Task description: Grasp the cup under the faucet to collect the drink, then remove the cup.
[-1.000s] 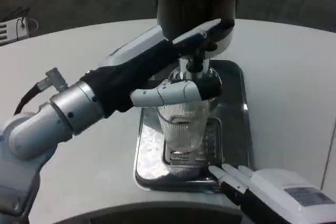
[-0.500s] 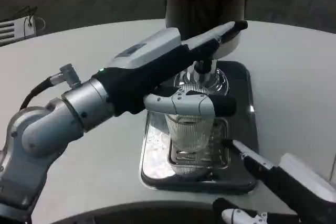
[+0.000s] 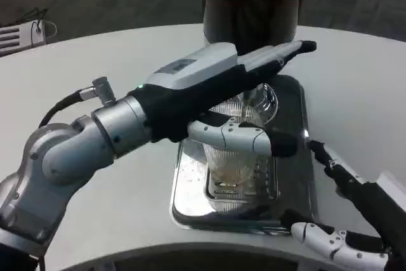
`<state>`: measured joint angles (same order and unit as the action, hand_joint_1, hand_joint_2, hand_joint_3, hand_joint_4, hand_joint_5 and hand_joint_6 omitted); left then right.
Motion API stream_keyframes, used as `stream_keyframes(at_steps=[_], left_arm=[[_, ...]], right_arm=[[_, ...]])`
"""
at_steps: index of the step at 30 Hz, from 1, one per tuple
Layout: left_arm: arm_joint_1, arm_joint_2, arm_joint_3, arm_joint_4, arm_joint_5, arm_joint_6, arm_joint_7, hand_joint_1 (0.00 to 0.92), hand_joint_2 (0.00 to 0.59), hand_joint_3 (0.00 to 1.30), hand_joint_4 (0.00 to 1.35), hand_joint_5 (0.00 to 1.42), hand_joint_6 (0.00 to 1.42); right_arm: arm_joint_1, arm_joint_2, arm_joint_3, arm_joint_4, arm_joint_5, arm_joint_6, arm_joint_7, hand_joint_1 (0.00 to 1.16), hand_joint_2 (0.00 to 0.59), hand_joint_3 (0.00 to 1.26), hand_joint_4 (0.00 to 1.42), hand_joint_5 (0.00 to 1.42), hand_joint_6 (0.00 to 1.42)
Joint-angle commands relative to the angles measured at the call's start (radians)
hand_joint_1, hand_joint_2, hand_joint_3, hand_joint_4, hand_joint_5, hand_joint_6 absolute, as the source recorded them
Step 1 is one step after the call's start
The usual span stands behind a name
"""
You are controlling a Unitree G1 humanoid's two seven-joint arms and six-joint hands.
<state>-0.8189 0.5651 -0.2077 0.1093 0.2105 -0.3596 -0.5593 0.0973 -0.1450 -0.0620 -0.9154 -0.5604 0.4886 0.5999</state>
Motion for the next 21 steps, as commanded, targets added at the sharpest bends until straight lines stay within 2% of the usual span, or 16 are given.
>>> stream_keyframes(at_steps=[1,9,16,21], left_arm=[[0.038,0.007,-0.033,0.038,0.04,0.016,-0.033,0.0,0.0,0.0,0.0,0.0,0.07],[0.047,0.014,-0.012,0.03,0.024,0.02,-0.03,0.0,0.0,0.0,0.0,0.0,0.07],[0.052,0.019,-0.002,0.02,0.016,0.026,-0.033,0.0,0.0,0.0,0.0,0.0,0.07],[0.051,0.019,0.005,0.014,0.009,0.03,-0.036,0.0,0.0,0.0,0.0,0.0,0.07]], right_arm=[[0.016,-0.002,0.021,0.044,0.033,-0.028,-0.082,0.67,0.275,0.0,0.0,0.04,0.06],[-0.03,0.007,0.067,0.252,0.11,-0.177,-0.272,0.74,0.24,0.0,0.0,0.03,0.07],[-0.108,0.017,0.103,0.377,0.121,-0.217,-0.384,0.75,0.23,0.0,0.0,0.02,0.05],[-0.158,0.013,0.118,0.438,0.131,-0.224,-0.424,0.77,0.224,0.0,0.0,0.01,0.05]])
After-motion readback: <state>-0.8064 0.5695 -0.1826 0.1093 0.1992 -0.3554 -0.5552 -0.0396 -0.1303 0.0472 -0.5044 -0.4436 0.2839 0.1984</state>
